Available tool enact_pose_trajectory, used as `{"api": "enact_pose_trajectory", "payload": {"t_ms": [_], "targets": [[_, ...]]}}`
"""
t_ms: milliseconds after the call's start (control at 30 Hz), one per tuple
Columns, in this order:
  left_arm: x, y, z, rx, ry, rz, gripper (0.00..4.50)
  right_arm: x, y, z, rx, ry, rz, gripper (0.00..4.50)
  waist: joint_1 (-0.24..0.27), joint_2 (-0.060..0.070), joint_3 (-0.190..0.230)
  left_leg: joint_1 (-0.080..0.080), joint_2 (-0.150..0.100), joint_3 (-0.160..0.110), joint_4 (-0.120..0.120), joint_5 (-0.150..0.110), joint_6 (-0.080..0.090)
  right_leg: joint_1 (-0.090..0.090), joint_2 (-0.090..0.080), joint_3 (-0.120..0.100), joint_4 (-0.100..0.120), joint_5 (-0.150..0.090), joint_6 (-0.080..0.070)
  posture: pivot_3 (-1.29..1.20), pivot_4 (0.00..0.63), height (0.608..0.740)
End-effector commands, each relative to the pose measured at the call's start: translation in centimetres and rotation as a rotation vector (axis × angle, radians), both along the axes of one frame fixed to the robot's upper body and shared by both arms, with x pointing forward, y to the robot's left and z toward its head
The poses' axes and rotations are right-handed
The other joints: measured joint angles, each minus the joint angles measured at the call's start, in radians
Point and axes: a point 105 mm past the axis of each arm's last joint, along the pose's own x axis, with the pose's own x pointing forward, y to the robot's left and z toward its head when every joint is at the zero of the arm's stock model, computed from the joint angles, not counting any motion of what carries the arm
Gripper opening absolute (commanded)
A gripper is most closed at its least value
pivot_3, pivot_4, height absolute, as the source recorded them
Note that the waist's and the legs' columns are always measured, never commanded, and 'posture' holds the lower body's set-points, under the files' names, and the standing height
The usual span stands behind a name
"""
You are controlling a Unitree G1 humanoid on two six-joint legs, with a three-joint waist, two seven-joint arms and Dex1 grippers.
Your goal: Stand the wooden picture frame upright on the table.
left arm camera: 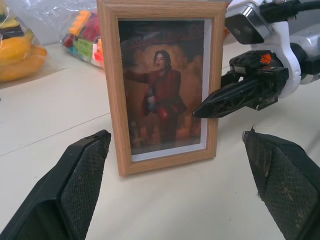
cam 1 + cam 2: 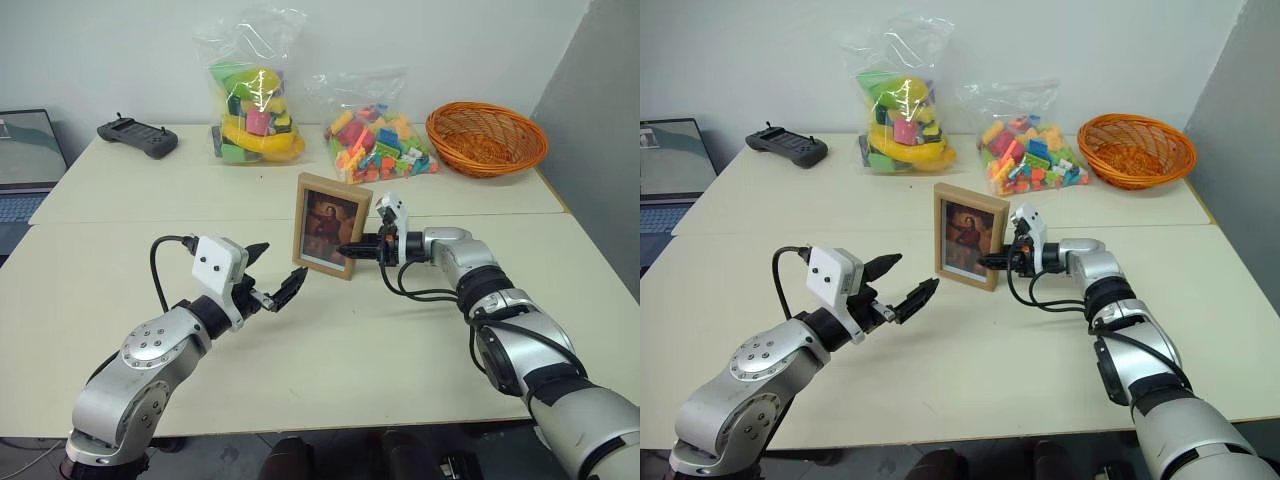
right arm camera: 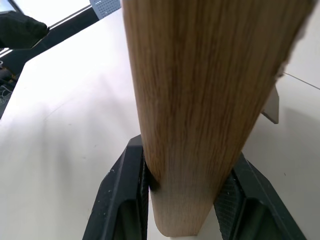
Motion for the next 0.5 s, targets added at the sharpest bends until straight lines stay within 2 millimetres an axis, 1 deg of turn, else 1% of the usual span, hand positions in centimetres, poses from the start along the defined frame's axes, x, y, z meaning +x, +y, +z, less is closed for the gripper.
{"api": "enact_pose_trajectory", "payload": {"t_ms": [33, 167, 200, 300, 367, 467, 500], "targets": [[-0.1, -0.5, 0.5, 0.012, -0.025, -0.037, 4.50, 0.1, 0.2, 0.5, -0.033, -0.036, 0.019, 2.11, 0.000, 0.000, 0.000, 0.000, 0.000, 0.000, 0.000, 0.000, 0.000, 0.000, 0.000, 0.000, 0.000, 0.000, 0.000, 0.00, 0.150, 0.740], [-0.3, -0.4, 0.3, 0.032, -0.012, -0.063, 4.50, 0.2, -0.1, 0.2, -0.047, -0.045, 0.006, 3.04, 0.000, 0.000, 0.000, 0.000, 0.000, 0.000, 0.000, 0.000, 0.000, 0.000, 0.000, 0.000, 0.000, 0.000, 0.000, 0.00, 0.150, 0.740], [-0.2, -0.2, 0.3, 0.032, -0.011, -0.063, 4.50, 0.2, -0.3, 0.2, -0.046, -0.049, 0.000, 3.35, -0.001, 0.000, 0.000, 0.000, 0.000, 0.000, 0.000, 0.000, 0.000, 0.000, 0.000, 0.000, 0.000, 0.000, 0.000, 0.00, 0.150, 0.740], [0.1, 0.1, 0.1, 0.054, 0.001, -0.065, 4.50, 0.3, -1.4, -0.2, -0.079, -0.071, -0.020, 4.13, 0.000, 0.000, 0.000, 0.000, 0.000, 0.000, 0.000, 0.000, 0.000, 0.000, 0.000, 0.000, 0.000, 0.000, 0.000, 0.00, 0.150, 0.740], [0.4, 0.6, 0.2, 0.055, 0.010, -0.068, 4.50, 0.2, -2.6, -0.5, -0.111, -0.088, -0.022, 4.44, 0.002, 0.000, 0.000, 0.000, 0.000, -0.001, 0.000, 0.000, 0.000, 0.000, 0.000, -0.001, 0.000, 0.000, 0.000, 0.00, 0.150, 0.740], [1.2, 2.4, 1.2, 0.053, 0.036, -0.060, 4.50, -0.2, -5.9, -0.2, -0.211, -0.208, -0.045, 4.44, 0.012, 0.000, 0.000, -0.001, 0.000, -0.001, 0.001, 0.000, 0.000, 0.000, 0.000, -0.001, 0.000, 0.000, 0.000, 0.00, 0.150, 0.740], [1.6, 3.3, 1.7, 0.057, 0.053, -0.057, 4.50, -0.5, -7.0, 0.5, -0.217, -0.254, -0.064, 4.44, 0.013, 0.000, 0.000, -0.001, 0.000, -0.001, 0.001, 0.000, 0.000, 0.000, 0.000, -0.001, 0.000, 0.000, 0.000, 0.00, 0.150, 0.740]]}}
